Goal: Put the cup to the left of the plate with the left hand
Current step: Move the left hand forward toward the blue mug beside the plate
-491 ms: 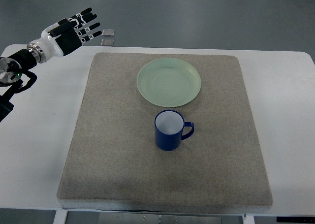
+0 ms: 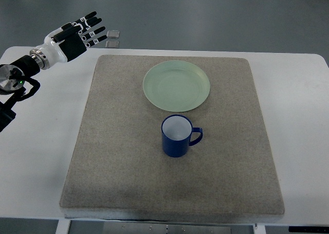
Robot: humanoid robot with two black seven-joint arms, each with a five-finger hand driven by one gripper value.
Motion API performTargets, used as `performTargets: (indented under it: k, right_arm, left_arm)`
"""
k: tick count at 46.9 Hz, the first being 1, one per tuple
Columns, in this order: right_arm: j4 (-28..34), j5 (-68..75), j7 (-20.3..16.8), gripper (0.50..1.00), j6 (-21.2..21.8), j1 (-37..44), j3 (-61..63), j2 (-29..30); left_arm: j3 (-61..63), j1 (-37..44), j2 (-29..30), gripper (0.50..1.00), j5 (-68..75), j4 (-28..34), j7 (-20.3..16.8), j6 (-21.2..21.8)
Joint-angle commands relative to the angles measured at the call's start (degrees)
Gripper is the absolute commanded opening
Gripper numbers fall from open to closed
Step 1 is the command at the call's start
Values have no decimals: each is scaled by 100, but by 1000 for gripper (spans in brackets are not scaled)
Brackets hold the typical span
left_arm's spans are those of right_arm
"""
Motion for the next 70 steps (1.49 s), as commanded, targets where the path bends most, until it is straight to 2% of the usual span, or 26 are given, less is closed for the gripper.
performTargets:
  k: [1, 7, 15, 28, 34, 42, 46, 70]
  right_arm:
    - [0, 0, 0, 932, 0, 0, 0, 0]
    - [0, 0, 0, 932, 0, 0, 0, 0]
    - [0, 0, -8, 932, 0, 0, 0, 0]
    - [0, 0, 0, 932, 0, 0, 0, 0]
    - [0, 0, -8, 932, 0, 0, 0, 0]
    - [0, 0, 0, 932, 0, 0, 0, 0]
    - [0, 0, 0, 932, 0, 0, 0, 0]
    - [0, 0, -8, 932, 0, 0, 0, 0]
  left_arm:
    - [67, 9, 26, 999, 76, 2, -97, -169]
    - [111, 149, 88, 999, 129, -112, -202, -494]
    - [85, 518, 448, 999, 725, -982, -492, -626]
    - [15, 1380, 721, 999, 2668, -1975, -1670, -951]
    - [15, 1538, 712, 996, 3573, -2037, -2127, -989]
    - [94, 1793, 624, 996, 4742, -2300, -2979, -989]
    - [129, 1916, 607, 996, 5077, -2415, -3252, -989]
    - [621, 1978, -132, 999, 5956, -2512, -3402, -989]
